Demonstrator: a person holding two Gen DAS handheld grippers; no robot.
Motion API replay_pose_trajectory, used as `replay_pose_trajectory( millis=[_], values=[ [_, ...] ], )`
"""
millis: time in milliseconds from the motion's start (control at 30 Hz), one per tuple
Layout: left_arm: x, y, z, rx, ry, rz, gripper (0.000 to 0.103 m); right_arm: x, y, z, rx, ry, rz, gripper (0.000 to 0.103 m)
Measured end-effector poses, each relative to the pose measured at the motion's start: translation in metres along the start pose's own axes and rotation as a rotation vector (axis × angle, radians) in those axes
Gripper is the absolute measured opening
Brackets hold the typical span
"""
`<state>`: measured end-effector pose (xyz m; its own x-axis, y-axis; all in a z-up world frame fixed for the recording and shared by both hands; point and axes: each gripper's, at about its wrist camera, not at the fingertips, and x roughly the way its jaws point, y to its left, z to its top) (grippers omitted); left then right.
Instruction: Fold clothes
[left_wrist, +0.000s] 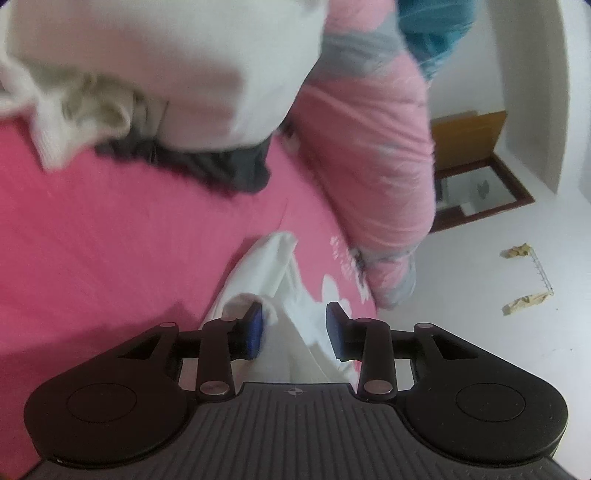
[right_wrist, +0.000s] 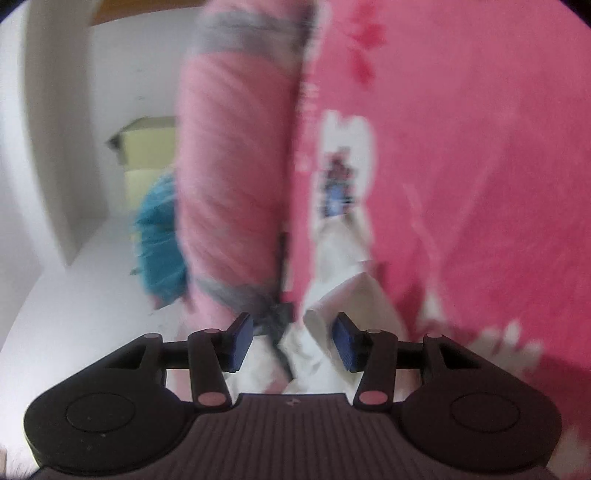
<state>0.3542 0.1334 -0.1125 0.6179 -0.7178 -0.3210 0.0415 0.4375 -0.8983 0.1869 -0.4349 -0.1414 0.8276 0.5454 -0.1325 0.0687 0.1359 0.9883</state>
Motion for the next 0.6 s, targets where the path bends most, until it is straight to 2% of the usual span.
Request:
replay_pose_trajectory(
  millis=[133,233,333,433,500,600],
  values=[
    [-0.027,-0.021,-0.01,0.121,-0.046,0.029,0.045,0.0,0.046,-0.036,-0.252,0.072,-0.038,0.049],
    [-0.046,-0.038,-0.019,0.221,-0.073,0.061,0.045,0.03,0.079,-0.089,-0.567,0.169,-0.161,0.045],
    [-0.048,-0.051,-0.031,0.336,-0.058,0.13,0.045,0.06,0.111,-0.143,-0.885,0.267,-0.288,0.039],
    [-0.042,-0.057,-0.049,0.463,-0.029,0.234,0.045,0.089,0.121,-0.205,-1.271,0.335,-0.368,0.039],
    [-0.039,-0.052,-0.058,0.489,-0.014,0.251,0.045,0.108,0.12,-0.238,-1.486,0.374,-0.399,0.04],
    [-0.035,-0.045,-0.06,0.49,-0.021,0.233,0.045,0.136,0.11,-0.268,-1.724,0.42,-0.447,0.043]
  ],
)
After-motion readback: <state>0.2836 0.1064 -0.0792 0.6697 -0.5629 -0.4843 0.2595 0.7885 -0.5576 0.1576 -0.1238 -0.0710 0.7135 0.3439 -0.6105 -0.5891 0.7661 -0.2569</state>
